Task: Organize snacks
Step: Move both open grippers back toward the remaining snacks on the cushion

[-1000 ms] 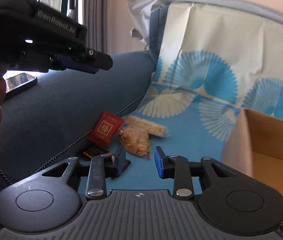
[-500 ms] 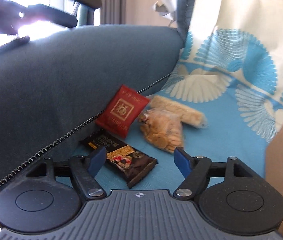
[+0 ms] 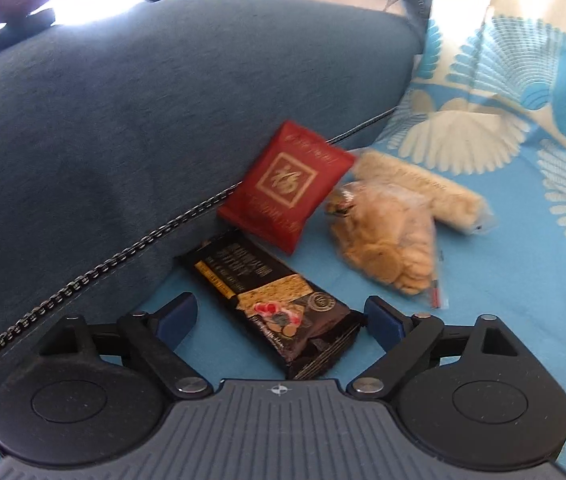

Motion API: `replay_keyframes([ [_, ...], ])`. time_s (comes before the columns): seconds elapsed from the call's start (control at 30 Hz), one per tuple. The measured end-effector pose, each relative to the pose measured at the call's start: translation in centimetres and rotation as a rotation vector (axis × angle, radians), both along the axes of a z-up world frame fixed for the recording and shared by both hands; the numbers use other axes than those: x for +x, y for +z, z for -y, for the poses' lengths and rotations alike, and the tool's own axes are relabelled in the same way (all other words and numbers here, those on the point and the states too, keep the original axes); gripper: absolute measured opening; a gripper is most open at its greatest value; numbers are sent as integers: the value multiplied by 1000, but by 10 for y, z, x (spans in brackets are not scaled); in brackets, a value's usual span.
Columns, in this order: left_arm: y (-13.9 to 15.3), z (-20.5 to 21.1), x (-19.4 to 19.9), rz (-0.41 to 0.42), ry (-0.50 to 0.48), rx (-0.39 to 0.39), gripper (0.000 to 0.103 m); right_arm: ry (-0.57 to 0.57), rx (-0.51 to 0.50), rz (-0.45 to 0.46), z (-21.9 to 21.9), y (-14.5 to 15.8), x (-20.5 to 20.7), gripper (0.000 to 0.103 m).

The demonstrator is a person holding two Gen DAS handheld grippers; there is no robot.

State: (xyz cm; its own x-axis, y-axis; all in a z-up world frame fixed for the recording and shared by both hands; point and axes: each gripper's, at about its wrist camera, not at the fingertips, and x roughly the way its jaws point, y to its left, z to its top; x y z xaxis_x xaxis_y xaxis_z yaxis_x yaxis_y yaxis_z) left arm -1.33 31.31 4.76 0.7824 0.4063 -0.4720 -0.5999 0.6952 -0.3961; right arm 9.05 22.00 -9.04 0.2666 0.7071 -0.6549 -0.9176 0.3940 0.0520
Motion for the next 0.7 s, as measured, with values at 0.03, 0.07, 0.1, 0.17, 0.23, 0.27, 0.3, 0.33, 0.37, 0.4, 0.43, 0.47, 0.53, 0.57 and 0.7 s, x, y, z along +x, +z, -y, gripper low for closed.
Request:
replay_keyframes([
  [0.03,0,1,1,-1,-1,5,32,9,-6,7,0,0,-2,86],
  [0.07,0,1,2,-2,-1,9,32,20,-6,13,1,1,-3,78],
  [0.1,1,2,1,-2,0,12,33,26,-8,20,2,2,-5,68],
  [0.17,1,2,0,2,7,14,33,40,-16,24,6,4,-6,57],
  [0.23,1,1,-2,7,13,12,33,58,-24,23,13,6,-10,52],
  [0.27,2,1,-3,8,16,11,33,68,-31,32,15,7,-14,49],
  [0.3,2,1,-4,8,18,11,33,78,-42,44,19,8,-18,45],
  [0.33,3,1,-5,9,19,13,33,83,-53,59,22,10,-23,43],
  [0.37,4,1,-7,9,17,13,33,79,-65,78,26,11,-28,43],
  [0.4,4,1,-8,8,12,14,33,67,-79,91,31,12,-33,42],
  [0.43,5,1,-10,5,6,17,33,54,-89,98,35,13,-37,42],
  [0.47,6,2,-11,-1,4,24,33,40,-100,103,40,15,-40,42],
  [0.53,6,3,-13,-14,-13,26,33,-5,-127,118,51,19,-47,42],
  [0.57,5,4,-12,-26,-34,19,33,-35,-143,125,57,21,-50,42],
  [0.7,0,15,-1,-107,-100,48,33,-168,-166,93,90,30,-61,43],
])
